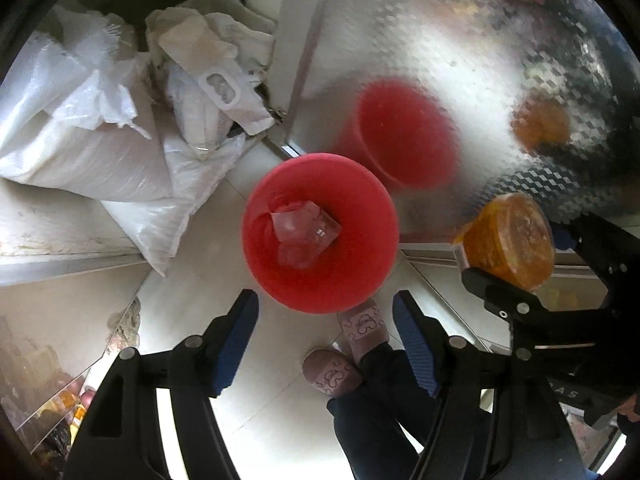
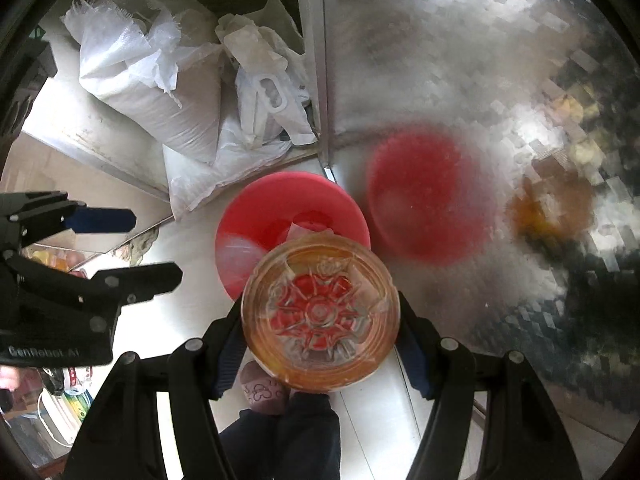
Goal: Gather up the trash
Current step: 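Open the left gripper over the red bin while the right gripper holds the orange lid above it, then open the right gripper to drop the orange lid into the red bin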
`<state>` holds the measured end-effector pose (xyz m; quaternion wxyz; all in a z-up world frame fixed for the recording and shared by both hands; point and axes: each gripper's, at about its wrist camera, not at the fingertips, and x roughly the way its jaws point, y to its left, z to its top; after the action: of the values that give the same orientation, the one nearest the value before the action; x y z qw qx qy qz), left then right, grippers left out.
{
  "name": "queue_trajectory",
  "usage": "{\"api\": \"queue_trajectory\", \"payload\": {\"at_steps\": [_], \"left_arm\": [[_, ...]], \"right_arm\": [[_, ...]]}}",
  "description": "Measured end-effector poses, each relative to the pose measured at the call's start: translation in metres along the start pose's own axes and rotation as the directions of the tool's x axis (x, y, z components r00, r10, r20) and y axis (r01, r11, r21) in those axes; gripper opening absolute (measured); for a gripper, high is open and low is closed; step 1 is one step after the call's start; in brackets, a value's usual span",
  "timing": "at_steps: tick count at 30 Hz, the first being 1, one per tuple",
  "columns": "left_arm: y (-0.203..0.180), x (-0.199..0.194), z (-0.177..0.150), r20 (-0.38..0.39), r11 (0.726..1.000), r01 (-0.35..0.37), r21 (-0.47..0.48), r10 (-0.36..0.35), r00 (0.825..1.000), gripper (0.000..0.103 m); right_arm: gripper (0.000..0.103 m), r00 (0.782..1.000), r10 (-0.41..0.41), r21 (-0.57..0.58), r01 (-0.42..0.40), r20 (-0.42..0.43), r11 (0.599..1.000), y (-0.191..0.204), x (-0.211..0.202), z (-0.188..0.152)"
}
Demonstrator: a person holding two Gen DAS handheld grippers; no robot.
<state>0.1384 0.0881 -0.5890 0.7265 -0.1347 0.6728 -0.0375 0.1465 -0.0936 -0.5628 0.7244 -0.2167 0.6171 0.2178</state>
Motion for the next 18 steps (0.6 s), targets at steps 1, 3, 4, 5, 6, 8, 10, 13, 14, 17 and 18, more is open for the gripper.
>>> {"api": "queue_trajectory", "payload": {"at_steps": [1,3,4,5,6,8,10,13,14,17,18], "left_arm": [[0.002,-0.002,-0.001,0.011,1.000,-0.012,-0.005,0.012,1.000,0.067],[0.005,-0.009,-0.004,0.059,0.999,-0.039,-0.008,0.039,0.998,0.067],[0.007,-0.013,-0.006,0.078,0.999,-0.046,-0.004,0.047,0.996,0.070],[0.008,-0.016,-0.007,0.086,0.999,-0.052,-0.002,0.052,0.995,0.073],[0.009,-0.017,-0.007,0.087,0.998,-0.056,-0.001,0.056,0.995,0.080],[0.014,-0.018,-0.009,0.083,0.998,-0.065,0.003,0.065,0.994,0.084],[0.017,-0.017,-0.010,0.073,0.997,-0.079,0.008,0.078,0.994,0.088],[0.025,-0.016,-0.013,0.069,0.996,-0.092,-0.008,0.092,0.993,0.089],[0.028,-0.016,-0.015,0.066,0.996,-0.089,-0.016,0.089,0.994,0.090],[0.037,-0.016,-0.019,0.068,0.995,-0.091,-0.043,0.094,0.993,0.103],[0.038,-0.016,-0.020,0.070,0.994,-0.094,-0.050,0.097,0.993,0.103]], "right_arm": [[0.064,1.000,0.001,-0.001,-0.001,-0.001,1.000,0.000,0.000,0.000],[0.064,1.000,0.003,-0.004,-0.003,-0.003,1.000,0.001,0.000,0.001],[0.064,1.000,0.005,-0.006,-0.005,-0.002,1.000,0.002,0.000,0.002],[0.064,1.000,0.006,-0.007,-0.006,-0.001,1.000,0.003,0.000,0.003],[0.064,1.000,0.007,-0.008,-0.007,0.001,1.000,0.004,-0.001,0.004],[0.064,1.000,0.014,-0.012,-0.013,0.006,1.000,0.006,-0.001,0.006],[0.064,1.000,0.019,-0.023,-0.018,0.009,1.000,0.009,0.000,0.008],[0.064,1.000,0.024,-0.041,-0.024,0.007,0.999,0.014,0.002,0.012],[0.064,1.000,0.027,-0.048,-0.027,0.008,0.999,0.017,0.003,0.014],[0.064,0.999,0.034,-0.065,-0.033,0.009,0.997,0.021,0.006,0.017],[0.064,0.999,0.034,-0.072,-0.033,0.008,0.997,0.022,0.008,0.018]]}}
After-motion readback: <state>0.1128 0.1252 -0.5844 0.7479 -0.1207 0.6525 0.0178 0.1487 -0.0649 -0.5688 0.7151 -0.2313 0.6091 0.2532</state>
